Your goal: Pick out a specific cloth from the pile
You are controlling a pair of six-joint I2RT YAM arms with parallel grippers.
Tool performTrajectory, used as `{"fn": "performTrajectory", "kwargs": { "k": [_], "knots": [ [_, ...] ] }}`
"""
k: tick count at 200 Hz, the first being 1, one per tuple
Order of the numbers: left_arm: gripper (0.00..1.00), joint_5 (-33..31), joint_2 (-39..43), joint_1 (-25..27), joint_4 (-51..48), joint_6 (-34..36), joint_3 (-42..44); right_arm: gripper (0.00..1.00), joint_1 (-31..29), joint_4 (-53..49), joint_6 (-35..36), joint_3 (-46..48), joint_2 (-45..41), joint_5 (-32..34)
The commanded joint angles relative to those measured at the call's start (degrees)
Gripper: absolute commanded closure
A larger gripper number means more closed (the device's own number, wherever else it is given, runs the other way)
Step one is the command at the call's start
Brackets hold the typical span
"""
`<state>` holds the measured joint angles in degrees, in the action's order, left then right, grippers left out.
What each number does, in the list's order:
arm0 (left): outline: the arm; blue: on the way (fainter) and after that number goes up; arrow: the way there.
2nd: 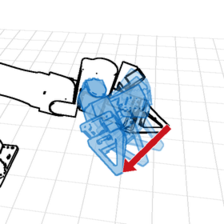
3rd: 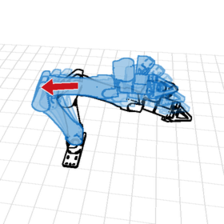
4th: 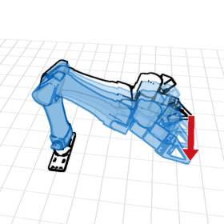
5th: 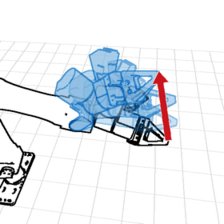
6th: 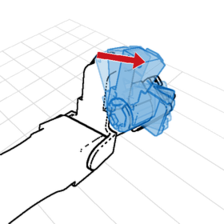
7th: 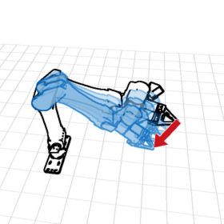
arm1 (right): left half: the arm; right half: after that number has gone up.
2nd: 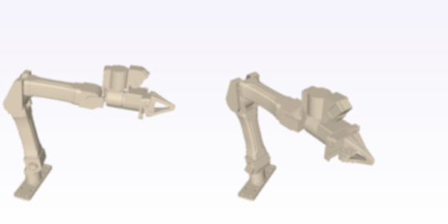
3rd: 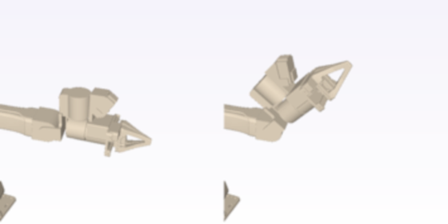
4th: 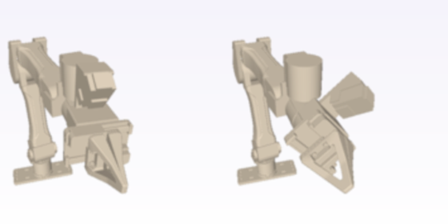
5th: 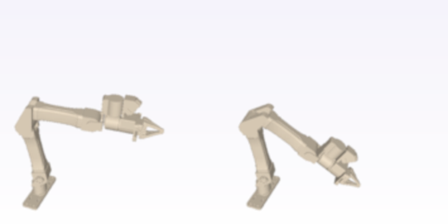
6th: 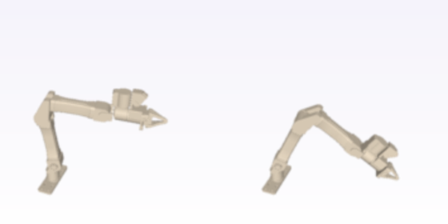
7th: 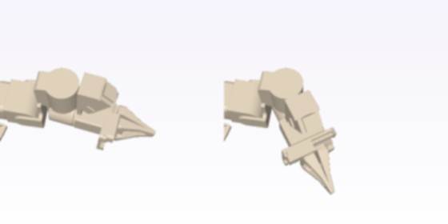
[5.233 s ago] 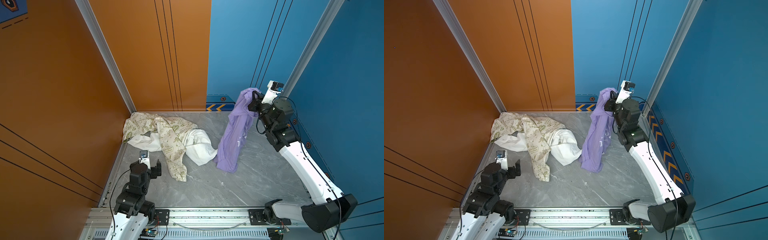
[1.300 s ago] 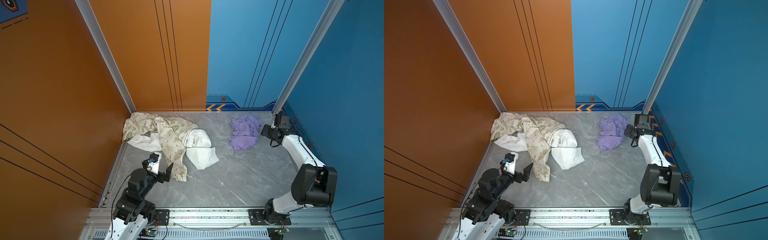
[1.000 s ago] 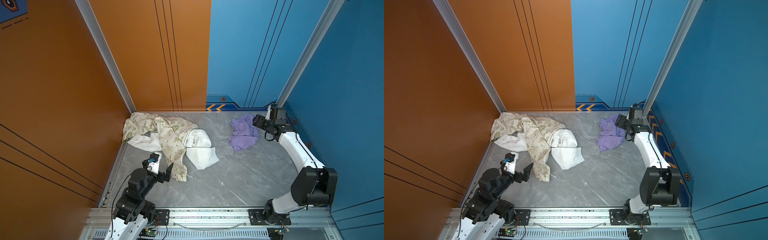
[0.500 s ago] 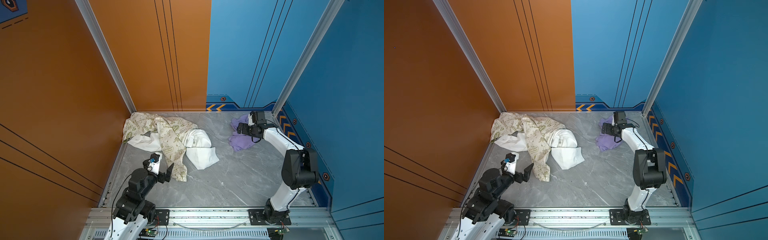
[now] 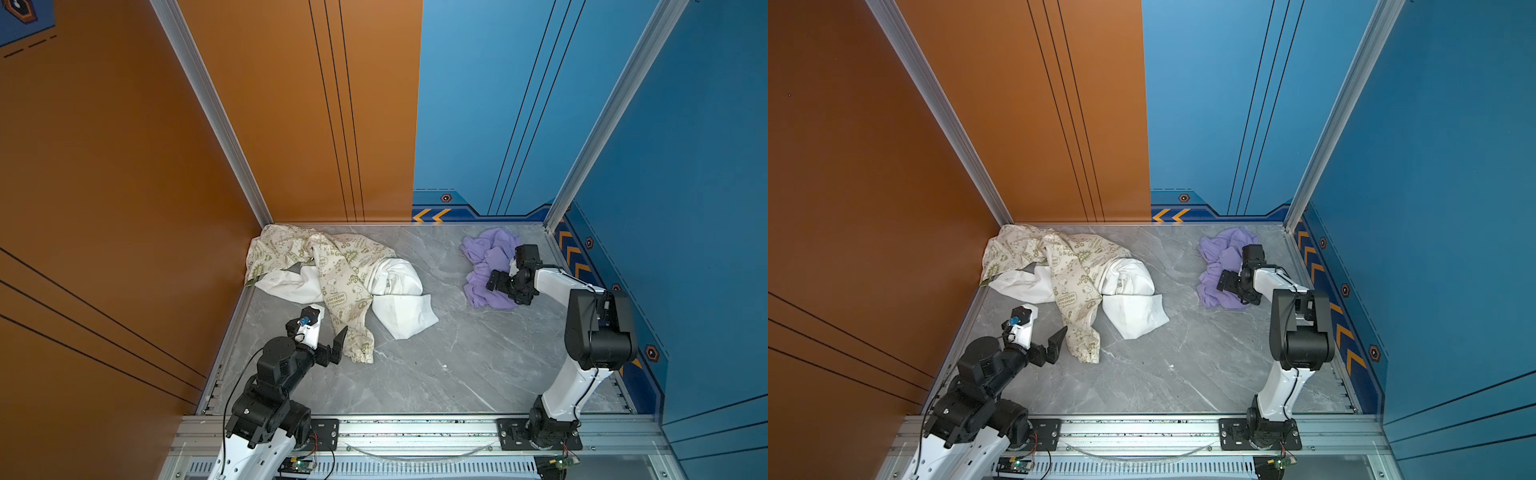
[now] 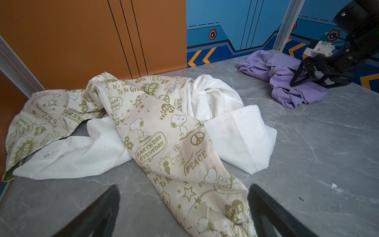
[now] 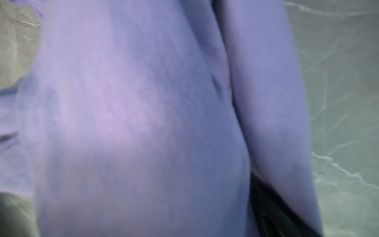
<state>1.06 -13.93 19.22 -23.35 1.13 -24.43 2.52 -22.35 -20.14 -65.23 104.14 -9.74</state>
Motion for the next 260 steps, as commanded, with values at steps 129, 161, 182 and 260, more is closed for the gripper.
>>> {"fn": "performTrajectory", "kwargs": {
  "k": [129,161,182,260],
  "knots": [
    [0.02,-15.92,-10.15,-0.36,7.1,-4.17,-2.3,0.0,-3.03,28.47,-1.35,22.32,-37.28,12.76],
    [0.02,-16.72,-20.2,-4.47,19.41,-4.55,-1.0,0.0,-3.92,32.62,8.17,28.56,-39.88,15.2],
    [0.02,-15.34,-25.61,-8.7,29.88,-6.28,1.77,0.0,-4.35,38.24,11.14,33.84,-39.77,15.47],
    [0.02,-24.83,-43.28,-13.54,50.77,-6.9,7.7,0.0,-4.9,68.13,17.54,46.97,-28.01,13.06]
  ]
}}
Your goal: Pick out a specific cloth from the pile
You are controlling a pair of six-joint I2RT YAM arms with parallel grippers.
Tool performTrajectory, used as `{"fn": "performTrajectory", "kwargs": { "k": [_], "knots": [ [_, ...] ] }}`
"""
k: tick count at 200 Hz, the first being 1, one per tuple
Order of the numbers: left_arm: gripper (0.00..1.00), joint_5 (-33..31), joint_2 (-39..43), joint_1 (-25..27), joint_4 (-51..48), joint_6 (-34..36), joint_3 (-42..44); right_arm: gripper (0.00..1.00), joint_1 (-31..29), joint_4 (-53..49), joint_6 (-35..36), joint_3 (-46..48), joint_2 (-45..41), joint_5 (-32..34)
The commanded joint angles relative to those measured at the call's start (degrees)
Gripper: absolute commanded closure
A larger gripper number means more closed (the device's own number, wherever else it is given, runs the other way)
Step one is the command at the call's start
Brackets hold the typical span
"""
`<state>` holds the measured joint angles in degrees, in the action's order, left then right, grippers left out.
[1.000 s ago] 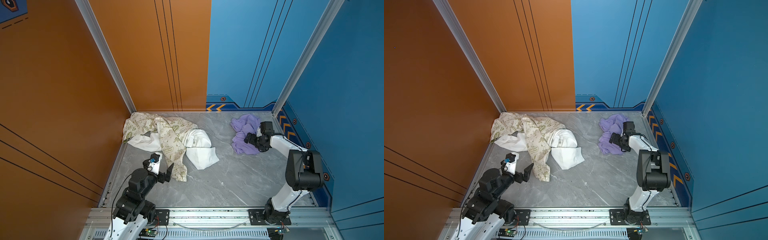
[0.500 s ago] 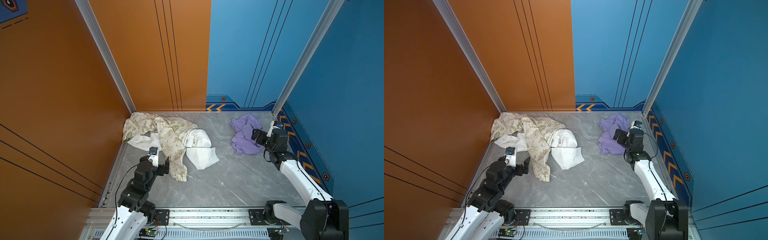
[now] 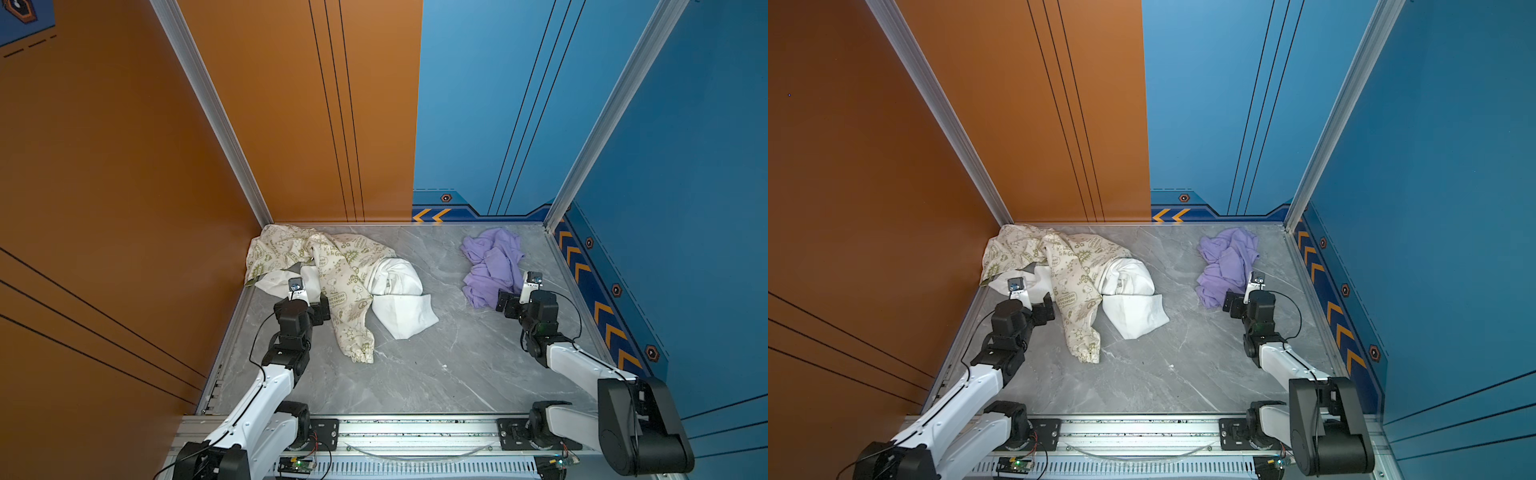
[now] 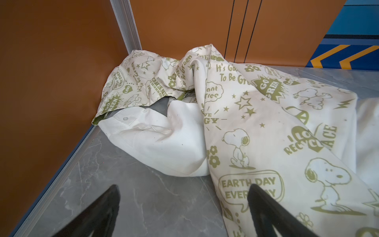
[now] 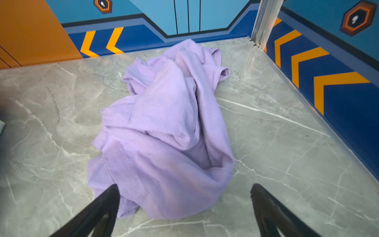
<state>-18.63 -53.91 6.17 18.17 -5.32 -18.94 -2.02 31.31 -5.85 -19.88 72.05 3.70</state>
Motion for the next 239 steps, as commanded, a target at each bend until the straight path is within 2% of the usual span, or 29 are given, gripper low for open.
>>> {"fn": "performTrajectory", "kwargs": {
  "k": [1,14,39,71,118,136,167,204,215,239],
  "knots": [
    [0.02,-5.25,-3.57,-0.52,9.42,-0.42,2.31,0.0,-0.35,14.65,3.23,1.56,4.38,-0.38],
    [0.02,-6.43,-6.2,-0.47,12.67,-0.27,3.62,0.0,-0.35,13.73,4.94,0.41,5.45,-2.11],
    [0.02,-8.31,-11.03,-0.46,20.08,0.32,5.83,0.0,-0.26,18.6,5.85,0.52,9.9,-3.69],
    [0.02,-6.68,-14.45,-0.81,25.12,1.32,5.58,0.0,0.19,31.23,5.61,3.47,17.09,-4.85],
    [0.02,-0.59,-21.04,-1.16,30.93,3.67,3.33,0.0,1.2,23.78,4.57,0.14,16.54,-5.2],
    [0.02,0.51,-23.33,-1.21,31.39,5.17,2.04,0.0,1.37,23.63,4.35,-0.07,16.54,-5.4],
    [0.02,1.17,-29.3,-1.61,38.58,5.76,2.36,0.0,1.47,23.41,4.33,-0.16,16.54,-5.56],
    [0.02,2.69,-34.0,-1.86,39.76,5.83,0.99,0.0,1.85,23.05,4.09,-0.35,16.54,-6.17],
    [0.02,3.56,-36.24,-1.95,43.36,6.64,1.14,0.0,1.76,23.09,4.09,-0.34,16.54,-5.84],
    [0.02,5.93,-35.85,-2.47,41.69,6.88,0.53,0.0,1.85,23.01,4.0,-0.41,16.63,-6.02]
  ]
}}
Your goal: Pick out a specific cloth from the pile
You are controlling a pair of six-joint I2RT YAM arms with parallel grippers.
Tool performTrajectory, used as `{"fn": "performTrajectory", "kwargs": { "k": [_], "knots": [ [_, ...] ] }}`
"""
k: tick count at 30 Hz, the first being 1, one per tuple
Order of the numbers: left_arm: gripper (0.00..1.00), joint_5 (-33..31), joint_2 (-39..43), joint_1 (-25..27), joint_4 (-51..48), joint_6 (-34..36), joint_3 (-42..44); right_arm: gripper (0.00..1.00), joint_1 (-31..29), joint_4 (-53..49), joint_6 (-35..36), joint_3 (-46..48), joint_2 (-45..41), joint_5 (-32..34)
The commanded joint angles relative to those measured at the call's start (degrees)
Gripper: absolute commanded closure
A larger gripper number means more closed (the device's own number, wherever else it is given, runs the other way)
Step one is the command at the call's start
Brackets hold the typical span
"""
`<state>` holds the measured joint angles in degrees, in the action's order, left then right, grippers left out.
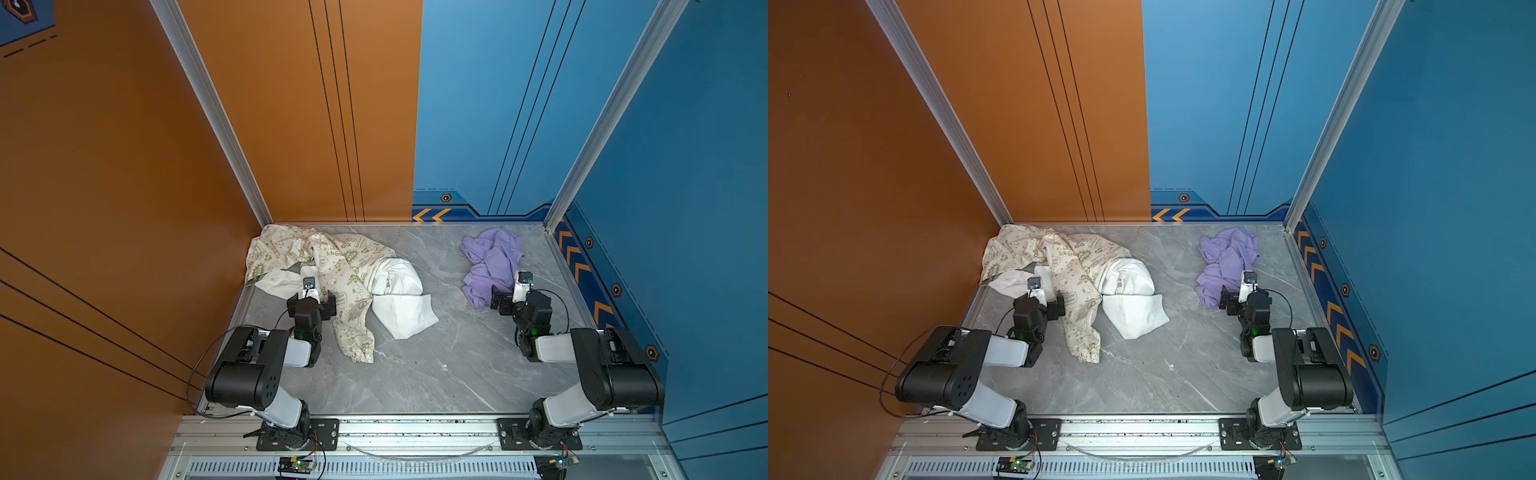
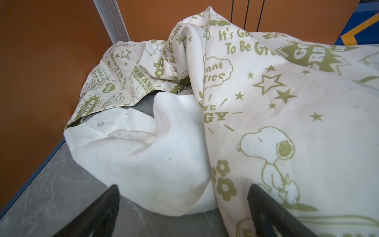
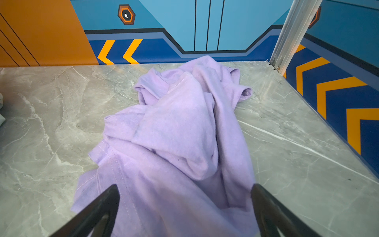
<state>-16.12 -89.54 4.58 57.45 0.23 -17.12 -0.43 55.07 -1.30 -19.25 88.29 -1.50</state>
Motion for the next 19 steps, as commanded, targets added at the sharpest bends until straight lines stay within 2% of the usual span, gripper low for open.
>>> {"fn": "performTrajectory", "kwargs": {
  "k": [1,6,19],
  "knots": [
    [0.02,3.49,-0.25,-0.88,2.41,1.34,-1.31,0.0,0.25,-0.75,-0.55,-1.1,0.35,-0.85],
    [0.02,-1.18,-0.33,-1.06,0.52,-0.4,-2.31,0.0,0.24,-0.84,-0.55,-1.08,0.44,-0.91],
    [0.02,-2.53,-0.61,0.93,0.26,1.53,-2.82,0.0,0.43,-1.11,-0.89,-1.24,0.4,-0.98]
  ]
}}
